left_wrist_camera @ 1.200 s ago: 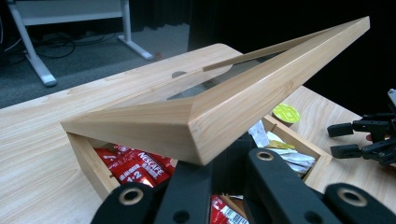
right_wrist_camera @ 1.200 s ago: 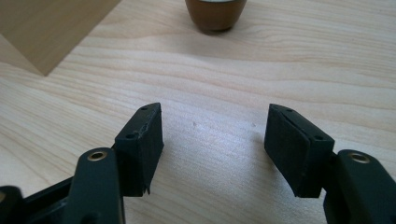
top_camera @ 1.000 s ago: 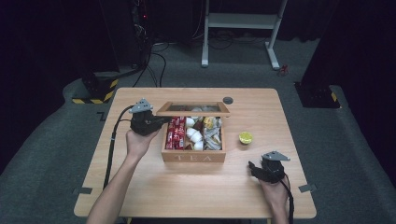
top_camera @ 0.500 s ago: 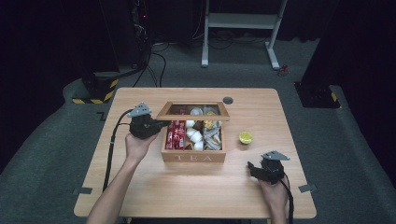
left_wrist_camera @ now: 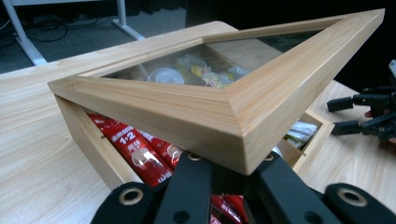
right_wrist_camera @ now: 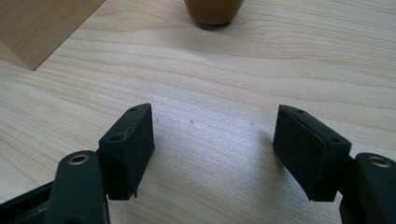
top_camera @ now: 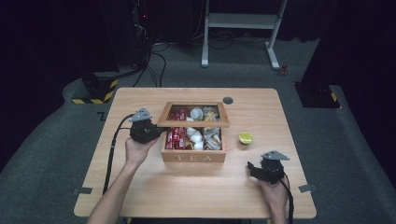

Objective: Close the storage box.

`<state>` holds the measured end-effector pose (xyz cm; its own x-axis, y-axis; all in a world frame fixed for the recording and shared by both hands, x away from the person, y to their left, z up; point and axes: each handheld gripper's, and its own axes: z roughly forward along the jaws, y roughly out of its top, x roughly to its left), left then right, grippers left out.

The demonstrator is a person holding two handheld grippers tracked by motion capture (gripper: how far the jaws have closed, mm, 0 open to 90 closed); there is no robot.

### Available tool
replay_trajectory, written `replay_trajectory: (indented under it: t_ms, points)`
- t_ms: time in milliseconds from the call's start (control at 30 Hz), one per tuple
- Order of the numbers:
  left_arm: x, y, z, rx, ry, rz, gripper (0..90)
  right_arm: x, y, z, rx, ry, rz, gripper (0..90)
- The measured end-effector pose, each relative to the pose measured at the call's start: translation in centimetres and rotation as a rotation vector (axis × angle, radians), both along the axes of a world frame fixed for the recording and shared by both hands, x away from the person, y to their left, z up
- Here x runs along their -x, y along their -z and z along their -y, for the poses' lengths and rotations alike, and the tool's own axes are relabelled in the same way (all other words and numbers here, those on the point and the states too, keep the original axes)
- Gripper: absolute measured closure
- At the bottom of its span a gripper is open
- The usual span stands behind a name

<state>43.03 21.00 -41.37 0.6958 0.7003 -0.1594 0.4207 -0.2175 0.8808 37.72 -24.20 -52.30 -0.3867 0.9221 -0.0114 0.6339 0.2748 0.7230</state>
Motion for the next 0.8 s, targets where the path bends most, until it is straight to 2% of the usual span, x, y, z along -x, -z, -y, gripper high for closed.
replay_trajectory:
  t_ms: [433,733,800]
  points:
    - [0.4,0.9,0.1,0.004,-0.006,-0.024,90.0,0.0,0.0,0.0,-0.002,0.0,0.0,28.9]
    - [0.9,1.5,-0.1,-0.002,-0.002,-0.02,90.0,0.0,0.0,0.0,0.001,-0.001,0.003,29.2]
    - [1.1,1.6,0.0,-0.012,-0.004,-0.005,90.0,0.0,0.0,0.0,0.0,0.001,0.001,29.2]
